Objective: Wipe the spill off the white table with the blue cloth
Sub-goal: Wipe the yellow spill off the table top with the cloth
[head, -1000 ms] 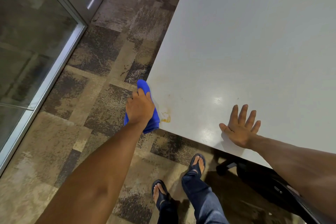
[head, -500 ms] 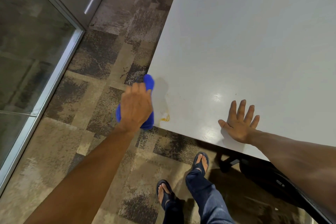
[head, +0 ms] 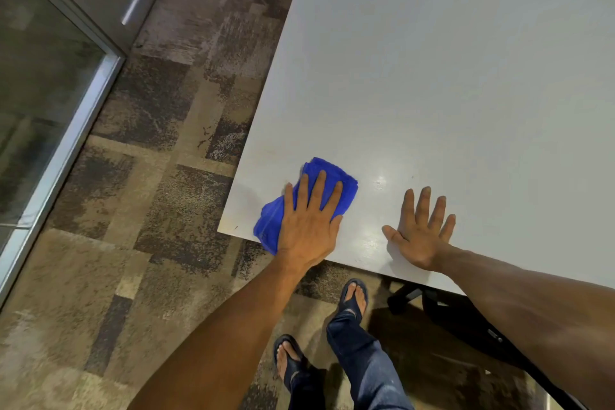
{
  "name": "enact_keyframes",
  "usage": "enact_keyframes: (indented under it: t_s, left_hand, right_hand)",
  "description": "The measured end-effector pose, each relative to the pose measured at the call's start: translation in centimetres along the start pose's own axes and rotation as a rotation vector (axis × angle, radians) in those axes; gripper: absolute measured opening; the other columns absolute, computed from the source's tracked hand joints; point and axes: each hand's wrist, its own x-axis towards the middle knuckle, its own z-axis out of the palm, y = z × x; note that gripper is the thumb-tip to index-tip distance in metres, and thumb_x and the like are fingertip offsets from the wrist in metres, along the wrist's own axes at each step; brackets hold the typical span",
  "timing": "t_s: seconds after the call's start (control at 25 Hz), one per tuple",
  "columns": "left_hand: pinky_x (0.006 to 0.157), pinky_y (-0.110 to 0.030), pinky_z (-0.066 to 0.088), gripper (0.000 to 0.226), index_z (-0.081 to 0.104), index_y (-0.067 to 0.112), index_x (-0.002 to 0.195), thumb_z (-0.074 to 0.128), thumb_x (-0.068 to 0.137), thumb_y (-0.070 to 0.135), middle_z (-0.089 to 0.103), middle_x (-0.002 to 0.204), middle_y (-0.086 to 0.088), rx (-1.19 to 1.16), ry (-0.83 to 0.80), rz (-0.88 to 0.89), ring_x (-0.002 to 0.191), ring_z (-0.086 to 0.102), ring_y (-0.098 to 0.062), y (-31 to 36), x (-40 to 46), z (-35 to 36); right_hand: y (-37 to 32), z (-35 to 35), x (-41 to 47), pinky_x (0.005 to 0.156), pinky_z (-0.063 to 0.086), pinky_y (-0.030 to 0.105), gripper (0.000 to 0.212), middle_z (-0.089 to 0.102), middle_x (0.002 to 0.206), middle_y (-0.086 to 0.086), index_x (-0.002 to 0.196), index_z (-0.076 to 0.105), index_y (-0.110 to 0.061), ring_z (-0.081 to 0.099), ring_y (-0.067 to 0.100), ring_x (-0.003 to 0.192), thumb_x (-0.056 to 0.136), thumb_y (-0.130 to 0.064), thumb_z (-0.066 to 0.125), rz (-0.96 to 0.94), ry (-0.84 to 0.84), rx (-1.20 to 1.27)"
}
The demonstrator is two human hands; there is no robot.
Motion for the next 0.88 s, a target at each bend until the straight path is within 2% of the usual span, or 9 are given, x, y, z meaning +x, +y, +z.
enact_keyframes:
  t_s: [0.12, 0.32, 0.4, 0.48, 0.56, 0.64, 0.8, 0.88]
  left_hand:
    - [0.115, -0.067, 0.007, 0.064, 0.008, 0.022, 0.158, 0.022, 0.101, 0.047, 0.01, 0.165, -0.017, -0.008, 0.017, -0.008, 0.148, 0.012, -0.046, -0.5, 0.3, 0.1]
    - [0.114, -0.069, 0.006, 0.061, 0.012, 0.024, 0.157, 0.024, 0.101, 0.046, 0.013, 0.164, -0.016, -0.001, 0.019, -0.17, 0.148, 0.014, -0.045, -1.8, 0.4, -0.3]
    - [0.113, -0.071, 0.011, 0.06, 0.015, 0.024, 0.156, 0.025, 0.101, 0.044, 0.016, 0.163, -0.016, 0.004, 0.035, -0.273, 0.148, 0.014, -0.045, -3.3, 0.4, -0.5]
    - [0.109, -0.069, 0.023, 0.058, 0.018, 0.025, 0.156, 0.028, 0.101, 0.043, 0.019, 0.162, -0.016, -0.012, 0.049, -0.383, 0.146, 0.02, -0.044, -5.4, 0.3, -0.7]
    - [0.098, -0.065, 0.037, 0.058, 0.021, 0.026, 0.154, 0.033, 0.1, 0.041, 0.023, 0.159, -0.016, -0.014, 0.057, -0.465, 0.136, 0.034, -0.045, -7.3, -0.2, -1.1]
    - [0.086, -0.06, 0.044, 0.059, 0.022, 0.025, 0.154, 0.038, 0.099, 0.039, 0.03, 0.155, -0.018, -0.016, 0.073, -0.53, 0.122, 0.046, -0.046, -8.9, -0.6, -1.3]
    - [0.076, -0.052, 0.046, 0.057, 0.024, 0.022, 0.154, 0.037, 0.1, 0.038, 0.049, 0.135, -0.021, 0.017, 0.065, -0.612, 0.096, 0.055, -0.043, -11.2, -1.0, -1.1]
    - [0.077, -0.053, 0.045, 0.053, 0.031, 0.019, 0.151, 0.036, 0.101, 0.037, 0.053, 0.125, -0.022, 0.001, 0.015, -0.664, 0.095, 0.055, -0.043, -12.3, -1.1, -1.3]
  right_hand:
    - [0.1, -0.1, 0.0, 0.097, -0.038, 0.048, 0.088, -0.07, 0.128, -0.006, 0.119, -0.061, -0.041, -0.064, 0.028, 0.117, 0.095, -0.072, 0.018, -0.006, -0.005, 0.004]
    - [0.1, -0.2, -0.1, 0.095, -0.039, 0.046, 0.088, -0.069, 0.13, -0.006, 0.12, -0.061, -0.042, -0.063, 0.028, 0.118, 0.094, -0.074, 0.018, -0.009, -0.007, 0.002]
    - [0.1, 0.0, 0.0, 0.094, -0.04, 0.046, 0.088, -0.068, 0.131, -0.006, 0.121, -0.06, -0.042, -0.063, 0.028, 0.119, 0.094, -0.074, 0.018, -0.008, 0.003, -0.004]
    - [0.0, 0.0, 0.0, 0.095, -0.04, 0.046, 0.088, -0.068, 0.131, -0.007, 0.121, -0.059, -0.043, -0.064, 0.027, 0.119, 0.094, -0.074, 0.018, -0.007, 0.005, 0.0]
    - [0.0, 0.0, 0.0, 0.095, -0.04, 0.046, 0.088, -0.069, 0.13, -0.008, 0.121, -0.059, -0.043, -0.065, 0.025, 0.117, 0.093, -0.075, 0.017, -0.012, -0.001, 0.006]
    - [0.0, -0.1, -0.1, 0.096, -0.039, 0.047, 0.088, -0.069, 0.129, -0.008, 0.12, -0.06, -0.043, -0.065, 0.025, 0.116, 0.093, -0.075, 0.017, -0.007, -0.002, 0.005]
    - [-0.2, -0.3, -0.3, 0.103, -0.034, 0.053, 0.087, -0.071, 0.126, -0.007, 0.117, -0.061, -0.042, -0.063, 0.028, 0.117, 0.095, -0.072, 0.018, -0.002, -0.015, 0.013]
    - [-0.3, -0.4, -0.5, 0.105, -0.032, 0.056, 0.086, -0.071, 0.126, -0.005, 0.118, -0.06, -0.041, -0.063, 0.029, 0.118, 0.095, -0.072, 0.017, -0.008, -0.027, 0.024]
